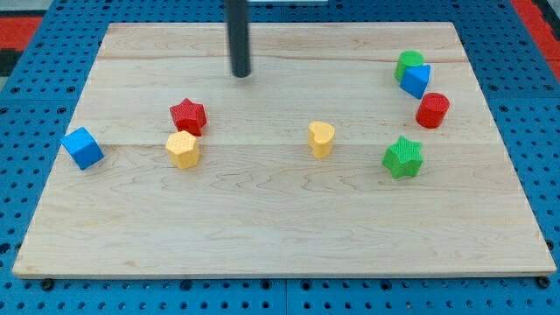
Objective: Push the red star to the center
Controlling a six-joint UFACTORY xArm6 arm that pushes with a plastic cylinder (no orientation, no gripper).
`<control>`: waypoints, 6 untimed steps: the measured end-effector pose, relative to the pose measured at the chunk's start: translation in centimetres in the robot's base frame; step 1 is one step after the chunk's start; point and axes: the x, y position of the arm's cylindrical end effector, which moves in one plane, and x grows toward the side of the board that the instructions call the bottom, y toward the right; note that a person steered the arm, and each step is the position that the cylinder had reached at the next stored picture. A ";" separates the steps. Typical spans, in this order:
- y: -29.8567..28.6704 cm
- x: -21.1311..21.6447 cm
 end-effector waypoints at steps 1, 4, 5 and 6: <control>-6.2 1.9; -7.6 9.5; -4.4 10.7; -1.7 10.8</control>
